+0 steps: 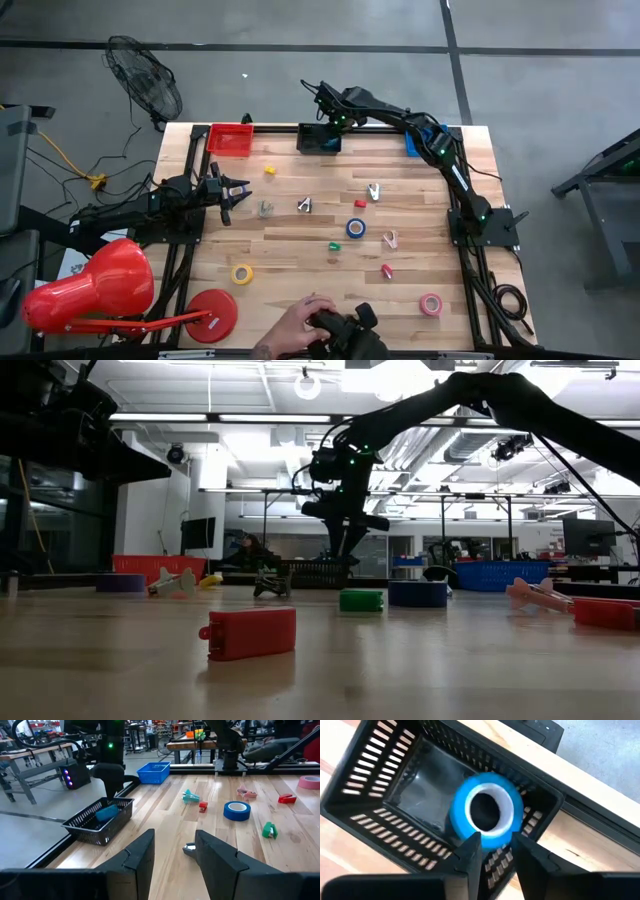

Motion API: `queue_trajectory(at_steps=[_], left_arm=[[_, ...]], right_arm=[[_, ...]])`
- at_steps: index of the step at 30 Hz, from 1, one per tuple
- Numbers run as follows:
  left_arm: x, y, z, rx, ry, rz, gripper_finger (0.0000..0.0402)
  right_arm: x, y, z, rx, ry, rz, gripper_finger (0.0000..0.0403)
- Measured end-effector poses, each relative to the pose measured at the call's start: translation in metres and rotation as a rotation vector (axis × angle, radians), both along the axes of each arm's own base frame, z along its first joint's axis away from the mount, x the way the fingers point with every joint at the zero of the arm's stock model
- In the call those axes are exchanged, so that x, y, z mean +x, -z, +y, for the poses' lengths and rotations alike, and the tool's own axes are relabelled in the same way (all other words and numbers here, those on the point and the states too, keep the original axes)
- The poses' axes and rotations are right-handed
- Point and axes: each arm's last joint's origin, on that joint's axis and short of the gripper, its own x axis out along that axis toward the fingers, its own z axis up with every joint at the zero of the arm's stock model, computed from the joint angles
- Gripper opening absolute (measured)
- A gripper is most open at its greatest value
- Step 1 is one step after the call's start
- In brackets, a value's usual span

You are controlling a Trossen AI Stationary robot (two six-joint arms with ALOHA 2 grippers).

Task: Pick and place Stapler, Stapler remover, tape
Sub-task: Put the light blue tape into the black bin, then put the bottom blue tape into the black bin

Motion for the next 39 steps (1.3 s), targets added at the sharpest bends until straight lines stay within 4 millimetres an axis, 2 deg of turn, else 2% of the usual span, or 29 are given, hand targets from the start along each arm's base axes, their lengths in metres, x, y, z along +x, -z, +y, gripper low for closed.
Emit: queue_trajectory(at_steps=[6,11,17,21,27,33,39], left_arm=[[0.000,0.000,0.000,0.000,0.000,0.000,0.0138],[0.000,0.000,0.000,0.000,0.000,0.000,0.0138],[0.000,0.000,0.000,0.000,0.000,0.000,0.0138],[0.000,0.000,0.000,0.000,0.000,0.000,0.0138],[0.000,0.000,0.000,-0.001,0.006,0.000,0.0138],[0.000,0.000,0.000,-0.002,0.006,-0.001,0.0138],[0.000,0.000,0.000,-0.002,0.006,0.000,0.0138]], right_arm=[[-0.001,-0.004,0.001,0.004,-0.015,-0.013,0.0125],[-0.007,-0.028,0.007,-0.023,-0.063,-0.025,0.0130],[-0.017,-0.055,0.034,-0.008,-0.220,0.063,0.0130],[-0.019,-0.060,0.052,0.021,-0.309,0.137,0.0130],[-0.013,-0.072,0.076,0.027,-0.352,0.122,0.0129],[-0.002,-0.079,0.115,0.071,-0.450,0.119,0.0129],[0.009,-0.082,0.175,0.137,-0.612,0.158,0.0130]])
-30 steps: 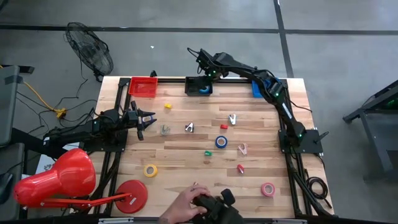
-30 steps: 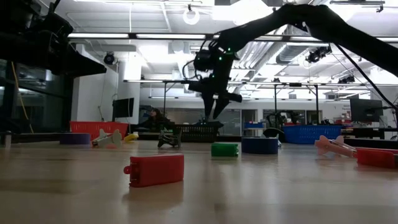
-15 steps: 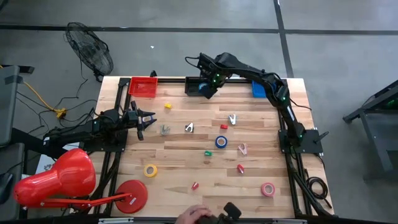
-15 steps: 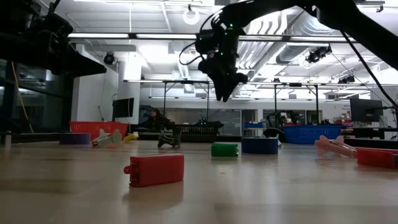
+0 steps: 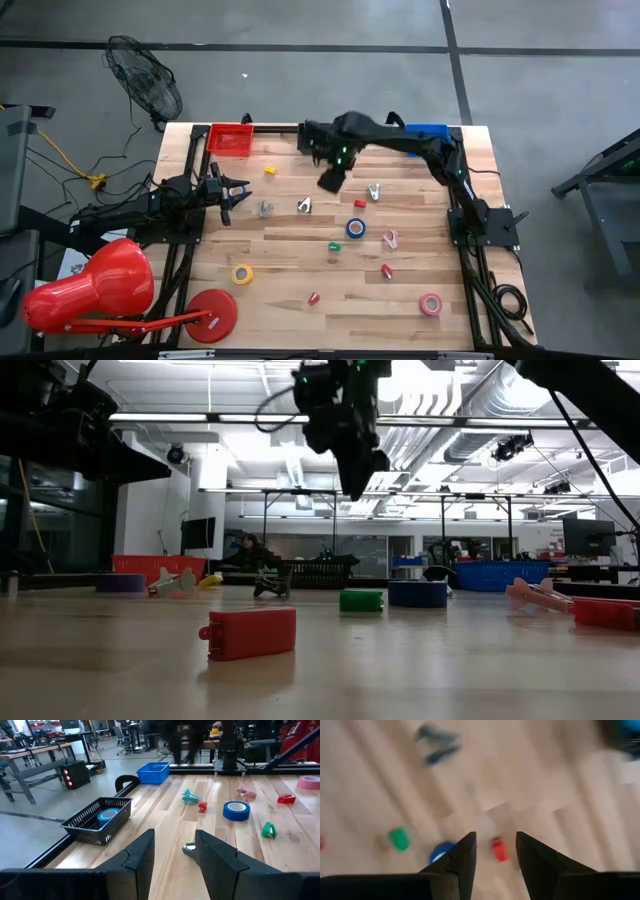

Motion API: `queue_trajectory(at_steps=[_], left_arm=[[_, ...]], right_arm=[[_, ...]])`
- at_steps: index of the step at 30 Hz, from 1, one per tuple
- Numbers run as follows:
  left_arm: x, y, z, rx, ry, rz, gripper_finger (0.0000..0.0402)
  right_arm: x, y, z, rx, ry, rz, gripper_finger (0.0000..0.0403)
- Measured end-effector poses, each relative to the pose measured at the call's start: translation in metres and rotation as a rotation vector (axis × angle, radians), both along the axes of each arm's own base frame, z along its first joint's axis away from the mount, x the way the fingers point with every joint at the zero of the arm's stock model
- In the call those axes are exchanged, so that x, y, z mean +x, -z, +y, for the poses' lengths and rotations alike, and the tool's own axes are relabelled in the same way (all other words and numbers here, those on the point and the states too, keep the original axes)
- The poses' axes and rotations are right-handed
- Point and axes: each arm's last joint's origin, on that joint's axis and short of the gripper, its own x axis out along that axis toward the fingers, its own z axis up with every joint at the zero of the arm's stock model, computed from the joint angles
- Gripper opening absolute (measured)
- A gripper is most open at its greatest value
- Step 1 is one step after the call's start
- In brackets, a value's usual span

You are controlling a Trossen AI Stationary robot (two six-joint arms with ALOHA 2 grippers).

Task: Pick and place Stapler, Stapler remover, tape
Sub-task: Put the bottom blue tape into the black bin

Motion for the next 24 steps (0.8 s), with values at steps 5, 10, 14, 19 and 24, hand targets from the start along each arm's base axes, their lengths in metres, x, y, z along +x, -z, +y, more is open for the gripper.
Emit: queue_trajectory(at_steps=[5,10,14,19,24], left_arm=[[0.000,0.000,0.000,0.000,0.000,0.000,0.0138],[0.000,0.000,0.000,0.000,0.000,0.000,0.0138],[0.000,0.000,0.000,-0.001,-0.001,0.000,0.0138],[0.000,0.000,0.000,-0.001,-0.001,-0.001,0.0138],[0.000,0.000,0.000,-0.001,-0.002,-0.001,0.0138]], right_arm=[[0.007,0.001,0.056,0.076,-0.134,0.029,0.0129],[0.007,0.023,0.101,0.102,-0.164,0.033,0.0130],[-0.005,0.043,0.122,0.054,-0.101,-0.005,0.0129],[-0.032,0.062,0.133,0.057,-0.022,-0.018,0.0130],[-0.051,0.084,0.132,0.023,0.046,-0.003,0.0129]])
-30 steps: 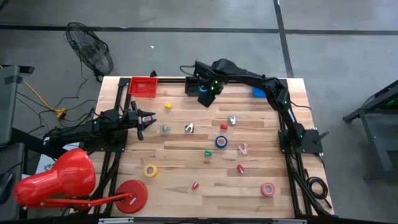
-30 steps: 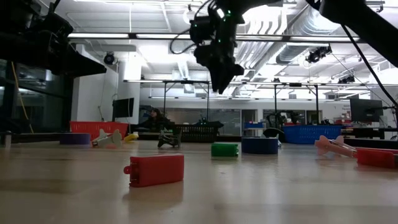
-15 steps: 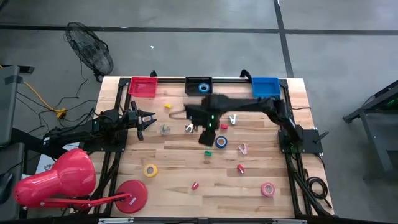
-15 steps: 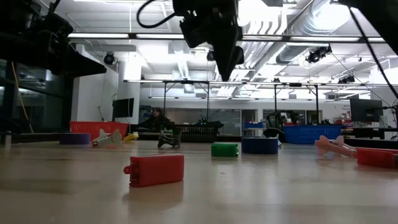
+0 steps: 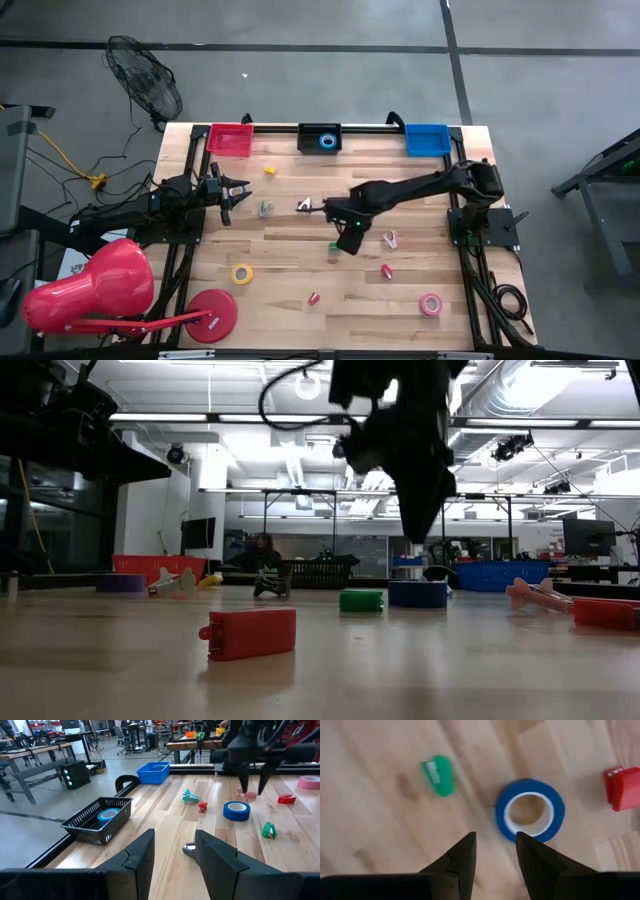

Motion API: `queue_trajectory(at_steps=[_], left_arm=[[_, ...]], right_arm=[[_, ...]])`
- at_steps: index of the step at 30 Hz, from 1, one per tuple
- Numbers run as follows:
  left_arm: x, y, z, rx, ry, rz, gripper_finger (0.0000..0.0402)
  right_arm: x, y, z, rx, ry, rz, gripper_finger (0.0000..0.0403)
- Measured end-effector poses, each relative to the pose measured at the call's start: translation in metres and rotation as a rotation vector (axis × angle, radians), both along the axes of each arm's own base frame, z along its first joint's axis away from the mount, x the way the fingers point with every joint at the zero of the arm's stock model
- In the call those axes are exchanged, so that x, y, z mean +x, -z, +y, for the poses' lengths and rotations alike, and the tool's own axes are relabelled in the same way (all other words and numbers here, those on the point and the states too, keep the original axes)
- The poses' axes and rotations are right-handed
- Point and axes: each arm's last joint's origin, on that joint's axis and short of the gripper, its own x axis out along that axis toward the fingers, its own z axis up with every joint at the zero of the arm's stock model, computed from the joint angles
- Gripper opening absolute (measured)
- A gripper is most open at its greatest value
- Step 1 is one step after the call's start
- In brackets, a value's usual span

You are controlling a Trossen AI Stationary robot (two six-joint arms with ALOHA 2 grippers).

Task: Pick and place Stapler, Stapler remover, tape
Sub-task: Put the bottom blue tape into the black bin

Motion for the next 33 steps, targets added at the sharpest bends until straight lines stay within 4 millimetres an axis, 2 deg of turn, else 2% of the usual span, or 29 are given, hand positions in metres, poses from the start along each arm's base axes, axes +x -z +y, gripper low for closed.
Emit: queue_trajectory(at_steps=[7,12,33], left_arm=[[0.000,0.000,0.000,0.000,-0.001,0.000,0.0138],[0.000,0.000,0.000,0.000,-0.002,0.000,0.0138],[0.000,0.000,0.000,0.000,-0.002,0.000,0.0138]], right_arm=[[-0.006,0.023,-0.002,-0.043,0.022,-0.001,0.0129],[-0.010,0.031,-0.003,-0.062,-0.061,0.000,0.0130],[-0.008,0.038,0.008,-0.105,-0.504,-0.029,0.0129]])
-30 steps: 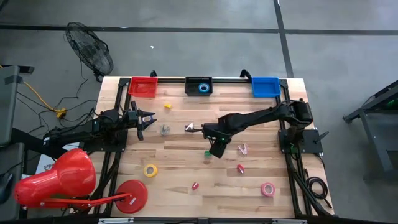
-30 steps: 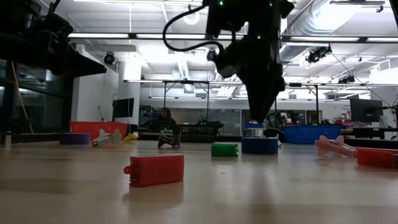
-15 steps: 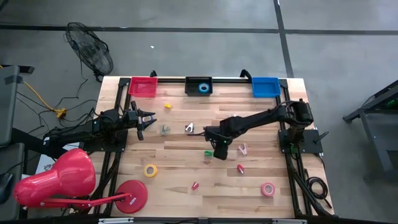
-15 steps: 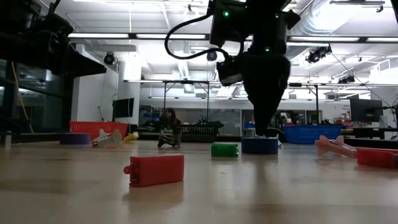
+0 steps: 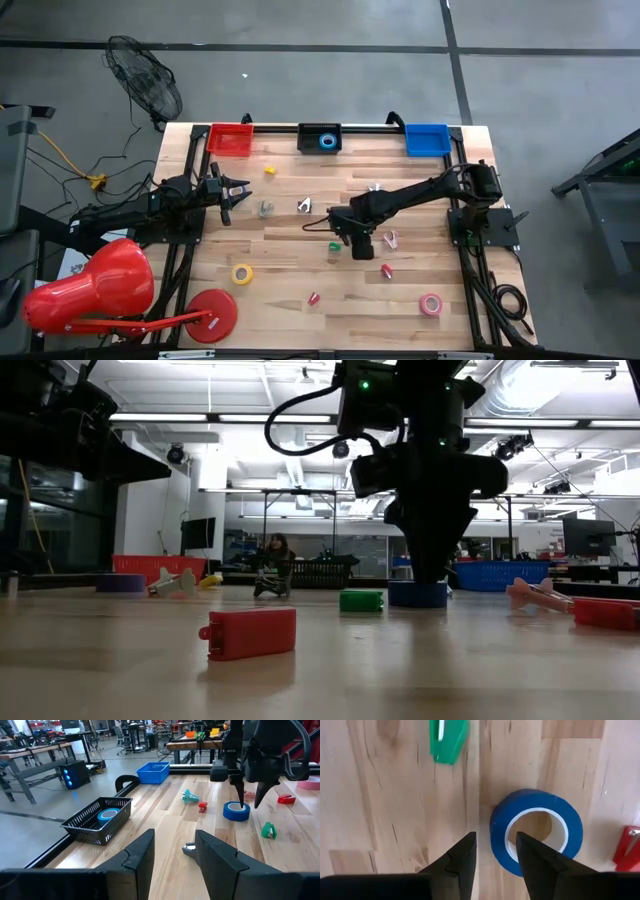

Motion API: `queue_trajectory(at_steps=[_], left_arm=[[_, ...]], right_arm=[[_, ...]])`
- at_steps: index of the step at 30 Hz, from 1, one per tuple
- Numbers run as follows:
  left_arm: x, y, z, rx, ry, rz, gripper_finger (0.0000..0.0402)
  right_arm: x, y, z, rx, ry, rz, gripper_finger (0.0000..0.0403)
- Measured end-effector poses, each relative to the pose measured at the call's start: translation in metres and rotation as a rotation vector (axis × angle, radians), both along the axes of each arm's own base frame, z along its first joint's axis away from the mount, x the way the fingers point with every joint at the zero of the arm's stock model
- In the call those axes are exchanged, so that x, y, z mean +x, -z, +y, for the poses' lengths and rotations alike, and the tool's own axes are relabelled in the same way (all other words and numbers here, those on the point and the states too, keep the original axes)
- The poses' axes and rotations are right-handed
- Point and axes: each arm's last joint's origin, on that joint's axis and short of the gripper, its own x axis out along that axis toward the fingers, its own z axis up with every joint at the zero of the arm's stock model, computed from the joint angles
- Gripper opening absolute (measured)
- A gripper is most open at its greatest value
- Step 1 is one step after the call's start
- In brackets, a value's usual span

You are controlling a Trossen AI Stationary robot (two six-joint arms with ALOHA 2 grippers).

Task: Pick and place Stapler, Stapler remover, tape
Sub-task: Put the bottom blue tape into the black bin

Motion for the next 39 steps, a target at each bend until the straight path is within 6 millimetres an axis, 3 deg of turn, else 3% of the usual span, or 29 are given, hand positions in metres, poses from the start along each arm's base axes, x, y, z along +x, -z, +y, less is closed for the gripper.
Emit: queue_trajectory(at_steps=[19,26,28,32,39], left_arm=[[0.000,0.000,0.000,0.000,0.000,0.000,0.0138],[0.000,0.000,0.000,0.000,0.000,0.001,0.0138],[0.000,0.000,0.000,0.000,0.000,0.000,0.0138],[0.000,0.000,0.000,0.000,0.000,0.000,0.0138],[0.000,0.000,0.000,0.000,0.000,0.000,0.0138]], right_arm=[[-0.019,0.030,0.009,-0.018,-0.332,0.004,0.0125],[-0.020,0.026,0.009,-0.044,-0.341,-0.008,0.0060],[-0.020,0.022,0.008,-0.045,-0.330,-0.017,0.0034],[-0.020,0.005,0.001,-0.045,-0.280,-0.059,0.0032],[-0.005,-0.053,-0.034,-0.118,-0.260,-0.082,0.0032]])
